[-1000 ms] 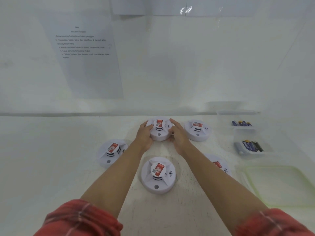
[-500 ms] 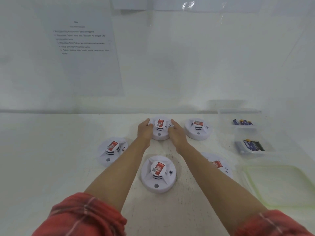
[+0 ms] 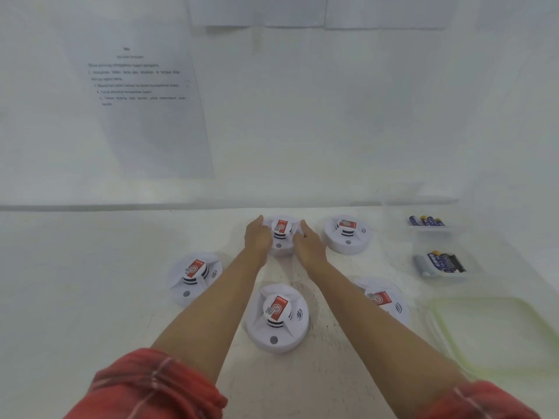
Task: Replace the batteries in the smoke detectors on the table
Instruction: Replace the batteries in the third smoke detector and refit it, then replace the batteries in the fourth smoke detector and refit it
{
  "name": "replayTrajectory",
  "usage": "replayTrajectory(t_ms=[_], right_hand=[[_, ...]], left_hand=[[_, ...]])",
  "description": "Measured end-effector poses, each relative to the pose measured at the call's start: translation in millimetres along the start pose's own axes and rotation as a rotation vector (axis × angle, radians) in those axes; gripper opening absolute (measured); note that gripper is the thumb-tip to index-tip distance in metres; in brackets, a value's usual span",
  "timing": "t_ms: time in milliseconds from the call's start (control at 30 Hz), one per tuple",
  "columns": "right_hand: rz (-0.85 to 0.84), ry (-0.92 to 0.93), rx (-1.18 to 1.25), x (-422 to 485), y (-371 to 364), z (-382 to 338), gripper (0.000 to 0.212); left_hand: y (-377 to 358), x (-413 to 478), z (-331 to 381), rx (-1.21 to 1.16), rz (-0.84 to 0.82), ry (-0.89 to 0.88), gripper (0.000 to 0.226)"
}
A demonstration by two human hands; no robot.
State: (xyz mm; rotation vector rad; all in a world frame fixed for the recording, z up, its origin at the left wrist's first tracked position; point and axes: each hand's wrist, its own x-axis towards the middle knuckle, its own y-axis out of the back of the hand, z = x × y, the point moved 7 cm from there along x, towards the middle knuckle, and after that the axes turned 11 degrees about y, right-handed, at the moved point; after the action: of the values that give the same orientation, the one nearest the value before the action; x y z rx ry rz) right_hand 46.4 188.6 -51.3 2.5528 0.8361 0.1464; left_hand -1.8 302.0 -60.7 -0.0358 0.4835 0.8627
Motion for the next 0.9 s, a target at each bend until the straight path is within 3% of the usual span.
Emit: replayTrajectory(t_ms=[167, 467, 633, 733, 833, 900], right_hand=[[-0.015, 0.042, -0.061, -5.0, 3.4, -7.1, 0.052], [0.128, 0.091, 0.145, -39.5, 23.5, -22.0, 0.046], [0.136, 0.052, 0.128, -78.2, 21.0, -16.2, 0.045], [0.129, 0.008, 0.122, -98.8, 17.8, -8.1, 0.045], [0.145, -0.028, 0.157, -122.4, 13.8, -2.1, 0.045], [0.158, -0.044, 0.176, -137.2, 9.4, 0.0, 0.045]], left_hand=[[8.3, -6.7, 6.5, -0.120, 0.072, -0.009, 0.050], [48.9, -53.3, 2.9, -0.319, 0.114, -0.019, 0.039], [59.6, -78.3, -24.9, -0.257, 0.036, 0.052, 0.017], [63.9, -91.4, -40.2, -0.193, 0.036, 0.067, 0.025], [61.6, -109.4, -53.9, -0.142, -0.032, 0.064, 0.011], [60.9, -118.7, -61.6, -0.109, -0.062, 0.049, 0.015]])
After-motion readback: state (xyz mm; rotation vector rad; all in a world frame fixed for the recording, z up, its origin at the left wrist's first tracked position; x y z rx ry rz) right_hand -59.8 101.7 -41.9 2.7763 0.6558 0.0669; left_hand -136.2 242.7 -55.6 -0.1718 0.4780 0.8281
